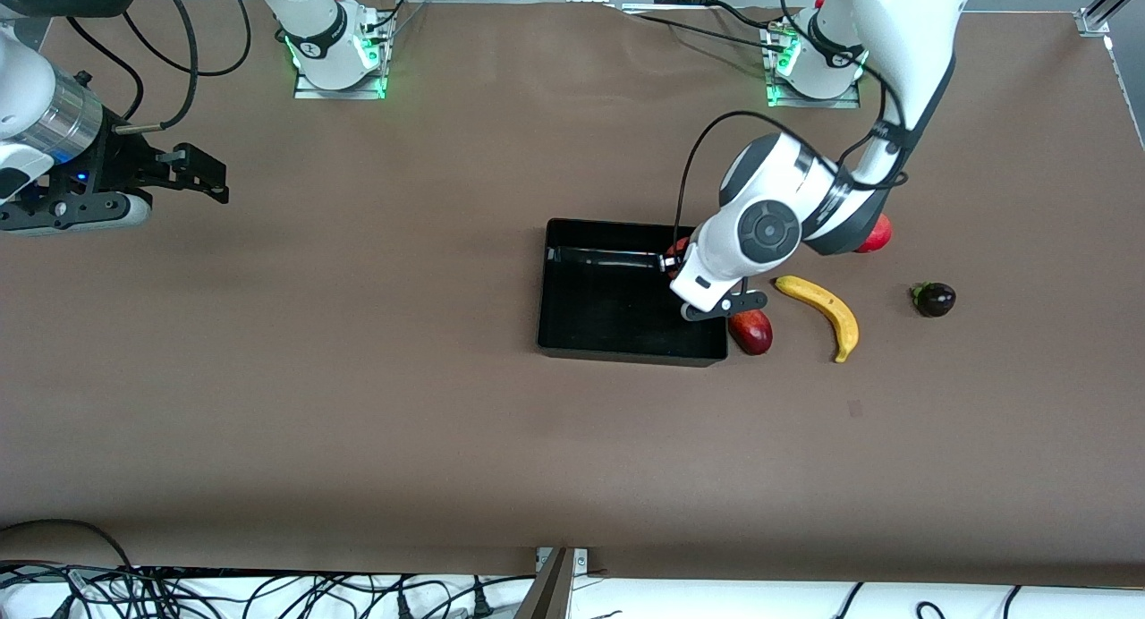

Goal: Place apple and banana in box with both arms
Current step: 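Carry the apple into the black box and open the left gripper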

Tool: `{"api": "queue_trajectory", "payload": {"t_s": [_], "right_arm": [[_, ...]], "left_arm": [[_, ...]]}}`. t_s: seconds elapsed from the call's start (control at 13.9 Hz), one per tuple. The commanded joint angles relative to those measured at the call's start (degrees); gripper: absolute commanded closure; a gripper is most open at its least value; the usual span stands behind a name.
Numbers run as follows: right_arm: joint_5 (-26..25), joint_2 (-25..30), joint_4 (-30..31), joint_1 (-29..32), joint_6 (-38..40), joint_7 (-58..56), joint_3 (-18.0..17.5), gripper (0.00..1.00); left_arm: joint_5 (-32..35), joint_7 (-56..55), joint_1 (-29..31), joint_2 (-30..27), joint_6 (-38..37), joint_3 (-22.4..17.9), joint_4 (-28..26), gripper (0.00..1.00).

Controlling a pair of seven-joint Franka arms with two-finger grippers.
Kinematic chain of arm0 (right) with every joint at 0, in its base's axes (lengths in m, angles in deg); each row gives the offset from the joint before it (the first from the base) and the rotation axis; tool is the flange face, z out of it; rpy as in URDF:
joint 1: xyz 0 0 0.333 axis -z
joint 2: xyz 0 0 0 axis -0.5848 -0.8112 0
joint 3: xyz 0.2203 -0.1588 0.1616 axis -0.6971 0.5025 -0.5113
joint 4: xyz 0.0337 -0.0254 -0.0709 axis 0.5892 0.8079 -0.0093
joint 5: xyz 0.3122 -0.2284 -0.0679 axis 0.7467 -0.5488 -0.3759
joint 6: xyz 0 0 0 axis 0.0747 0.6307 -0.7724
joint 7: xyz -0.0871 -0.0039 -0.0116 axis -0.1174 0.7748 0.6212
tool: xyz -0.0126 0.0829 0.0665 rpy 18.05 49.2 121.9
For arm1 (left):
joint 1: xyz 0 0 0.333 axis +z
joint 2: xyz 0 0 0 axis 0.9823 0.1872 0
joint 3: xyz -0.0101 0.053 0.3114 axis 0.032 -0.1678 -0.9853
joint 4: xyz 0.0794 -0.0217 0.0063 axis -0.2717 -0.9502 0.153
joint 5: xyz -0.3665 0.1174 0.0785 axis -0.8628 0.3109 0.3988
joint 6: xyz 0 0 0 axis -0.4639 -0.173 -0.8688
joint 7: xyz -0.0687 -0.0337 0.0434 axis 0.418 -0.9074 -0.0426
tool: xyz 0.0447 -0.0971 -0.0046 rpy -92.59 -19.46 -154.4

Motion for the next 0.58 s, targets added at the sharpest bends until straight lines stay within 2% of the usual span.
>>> {"api": "queue_trajectory", "payload": {"t_s": [0.0, 0.29, 0.51], "right_arm": [[-1.00, 0.43, 0.52, 0.44, -0.60, -0.51, -0.57, 0.00], [-1.00, 0.43, 0.52, 0.35, -0.60, -0.51, -0.57, 0.00], [-1.00, 0.34, 0.52, 0.35, -0.68, -0.51, -0.57, 0.00]], "left_arm": [[1.18, -1.50, -0.91, 0.04, 4.94, -0.07, -3.27, 0.81], [1.18, -2.11, -1.26, 0.04, 12.32, -0.07, -9.96, 0.76], [1.18, -2.11, -1.35, 0.13, 12.96, -0.16, -10.85, 0.69]]}}
